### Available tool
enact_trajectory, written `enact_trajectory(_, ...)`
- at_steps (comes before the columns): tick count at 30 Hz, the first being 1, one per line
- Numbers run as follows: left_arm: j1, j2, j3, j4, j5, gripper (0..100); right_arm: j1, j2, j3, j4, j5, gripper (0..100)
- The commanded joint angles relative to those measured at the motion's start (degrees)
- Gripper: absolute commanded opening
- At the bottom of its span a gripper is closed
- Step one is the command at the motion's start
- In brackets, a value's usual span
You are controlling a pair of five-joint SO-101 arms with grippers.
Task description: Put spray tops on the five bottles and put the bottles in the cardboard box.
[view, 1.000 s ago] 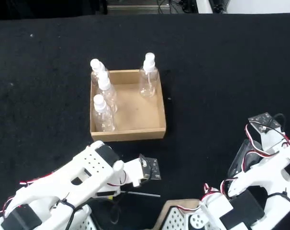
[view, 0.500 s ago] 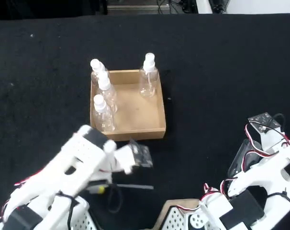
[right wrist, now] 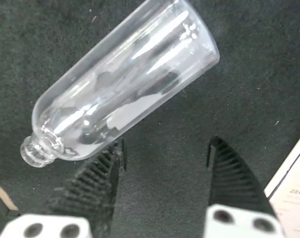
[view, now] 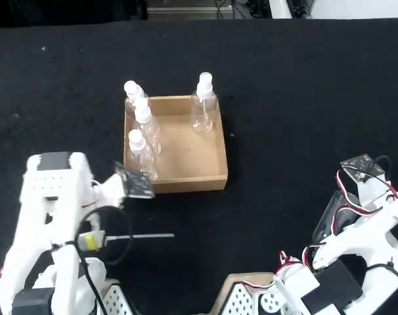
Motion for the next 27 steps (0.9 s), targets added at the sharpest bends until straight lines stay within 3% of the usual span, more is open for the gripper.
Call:
enact_trajectory(1,-9.8,-0.7,-5.23,0.35,-13.01,8,0.97,0.04,-3.12,-1.32,0.0,24.8)
enact_trajectory(6,-22.73,-0.09,-9.54,-0.26,-16.35,8,0.7,0.04,-3.12,-1.32,0.0,24.8)
enact_trajectory(14,-38.37,0.0,-1.1,-17.67,-16.79,8,0.44,0.04,-3.21,-1.32,0.0,24.8)
enact_trajectory(20,-39.78,0.0,5.32,-31.47,-15.74,3,-0.09,0.04,-3.03,-1.32,0.0,24.8)
enact_trajectory(24,-39.43,0.0,6.55,-36.31,-8.26,8,-0.09,0.04,-3.03,-1.32,0.0,24.8)
enact_trajectory(27,-39.43,0.0,6.64,-36.75,-5.8,17,-0.09,0.04,-3.03,-1.32,0.0,24.8)
